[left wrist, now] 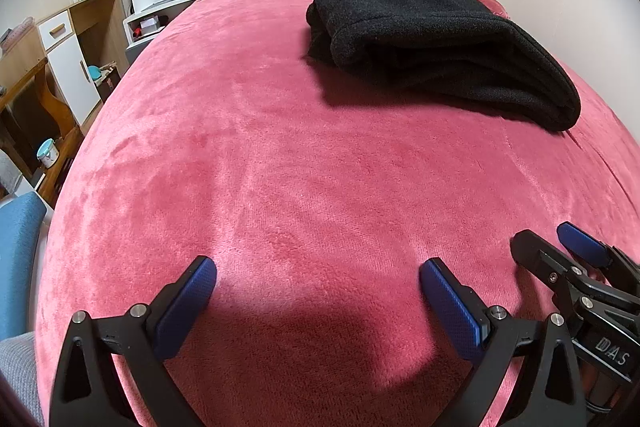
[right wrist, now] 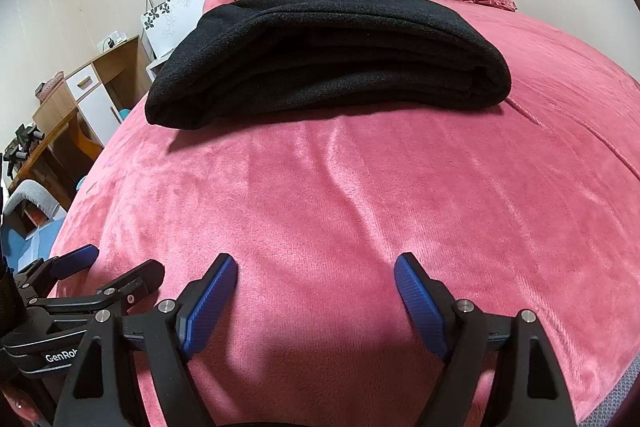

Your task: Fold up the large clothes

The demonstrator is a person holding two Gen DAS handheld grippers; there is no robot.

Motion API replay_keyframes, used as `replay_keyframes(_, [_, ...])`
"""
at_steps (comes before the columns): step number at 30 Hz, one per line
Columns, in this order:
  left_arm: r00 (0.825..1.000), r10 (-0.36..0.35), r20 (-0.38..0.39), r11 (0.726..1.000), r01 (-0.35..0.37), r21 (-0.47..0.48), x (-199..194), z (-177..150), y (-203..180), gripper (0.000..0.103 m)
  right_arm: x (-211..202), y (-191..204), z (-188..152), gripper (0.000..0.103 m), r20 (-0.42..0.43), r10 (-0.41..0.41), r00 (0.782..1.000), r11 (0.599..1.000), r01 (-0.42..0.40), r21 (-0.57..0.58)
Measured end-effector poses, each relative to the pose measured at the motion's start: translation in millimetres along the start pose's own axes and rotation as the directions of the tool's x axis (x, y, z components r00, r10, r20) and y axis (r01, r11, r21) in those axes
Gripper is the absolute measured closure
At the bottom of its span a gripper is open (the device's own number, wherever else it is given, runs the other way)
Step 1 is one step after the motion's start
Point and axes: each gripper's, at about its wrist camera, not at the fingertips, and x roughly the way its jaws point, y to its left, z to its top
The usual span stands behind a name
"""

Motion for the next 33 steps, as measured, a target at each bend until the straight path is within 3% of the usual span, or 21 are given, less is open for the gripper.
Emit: replay_keyframes(33, [1.000, -0.002, 0.001, 1.000, 0.002, 0.001, 1.7, 0.0, 0.1, 0.000, 3.5, 3.2, 1.4, 0.019, 0.002, -0.001, 1.000, 1.000, 0.001, -0.001])
